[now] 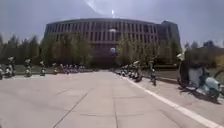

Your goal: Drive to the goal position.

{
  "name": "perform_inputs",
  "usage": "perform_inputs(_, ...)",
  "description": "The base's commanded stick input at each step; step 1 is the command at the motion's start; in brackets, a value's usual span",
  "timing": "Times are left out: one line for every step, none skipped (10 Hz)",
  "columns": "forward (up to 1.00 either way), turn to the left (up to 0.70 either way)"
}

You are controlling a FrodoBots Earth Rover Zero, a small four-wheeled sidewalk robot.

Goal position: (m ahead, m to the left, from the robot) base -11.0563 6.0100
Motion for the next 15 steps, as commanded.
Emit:
perform_inputs(0.27, 0.0)
perform_inputs(0.0, 0.0)
perform_inputs(0.0, 0.0)
perform_inputs(0.0, 0.0)
perform_inputs(0.0, 0.0)
perform_inputs(0.0, 0.0)
perform_inputs(0.0, 0.0)
perform_inputs(0.0, 0.0)
perform_inputs(0.0, 0.0)
perform_inputs(0.0, 0.0)
perform_inputs(0.7, 0.35)
perform_inputs(0.7, 0.35)
perform_inputs(0.7, 0.35)
perform_inputs(0.7, 0.35)
perform_inputs(0.7, 0.35)
